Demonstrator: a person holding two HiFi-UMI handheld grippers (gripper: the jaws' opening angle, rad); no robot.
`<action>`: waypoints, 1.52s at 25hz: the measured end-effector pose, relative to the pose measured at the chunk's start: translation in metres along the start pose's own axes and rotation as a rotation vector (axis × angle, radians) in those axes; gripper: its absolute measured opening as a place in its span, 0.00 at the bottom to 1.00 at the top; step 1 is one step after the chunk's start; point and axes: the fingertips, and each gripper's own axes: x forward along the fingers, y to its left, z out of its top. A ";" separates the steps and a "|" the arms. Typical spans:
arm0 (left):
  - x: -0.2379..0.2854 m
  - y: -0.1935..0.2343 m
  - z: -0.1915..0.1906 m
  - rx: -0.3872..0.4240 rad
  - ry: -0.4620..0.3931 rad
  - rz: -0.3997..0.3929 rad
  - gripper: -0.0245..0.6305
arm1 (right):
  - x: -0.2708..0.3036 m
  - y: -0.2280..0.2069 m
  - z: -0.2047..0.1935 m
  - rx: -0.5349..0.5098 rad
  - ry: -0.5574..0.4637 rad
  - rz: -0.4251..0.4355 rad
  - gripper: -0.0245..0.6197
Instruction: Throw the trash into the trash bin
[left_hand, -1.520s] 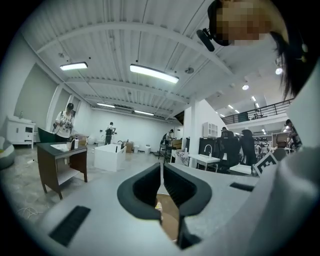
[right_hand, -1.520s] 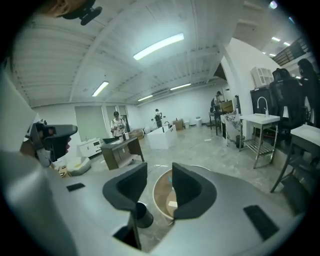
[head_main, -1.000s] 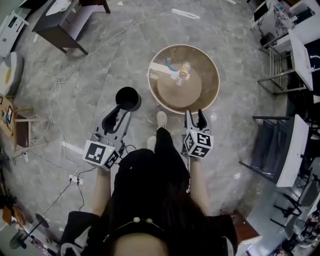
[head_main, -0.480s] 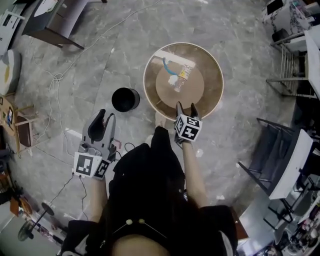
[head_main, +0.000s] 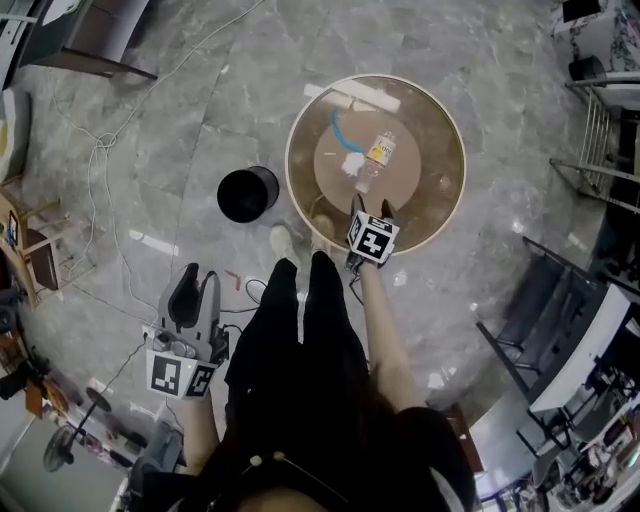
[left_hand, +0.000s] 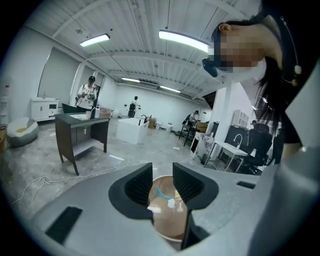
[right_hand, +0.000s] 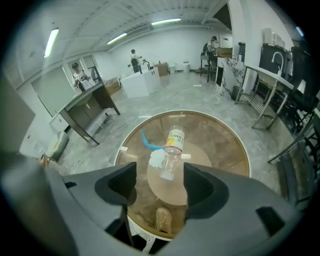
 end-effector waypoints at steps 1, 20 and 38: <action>0.001 0.001 -0.006 0.002 0.013 -0.002 0.23 | 0.013 -0.002 -0.007 0.016 0.015 -0.009 0.51; 0.013 0.034 -0.096 -0.144 0.193 0.048 0.23 | 0.127 -0.030 -0.045 0.022 0.072 -0.123 0.35; -0.018 0.063 -0.113 -0.271 0.113 0.166 0.23 | 0.016 0.199 -0.060 -0.304 -0.028 0.475 0.34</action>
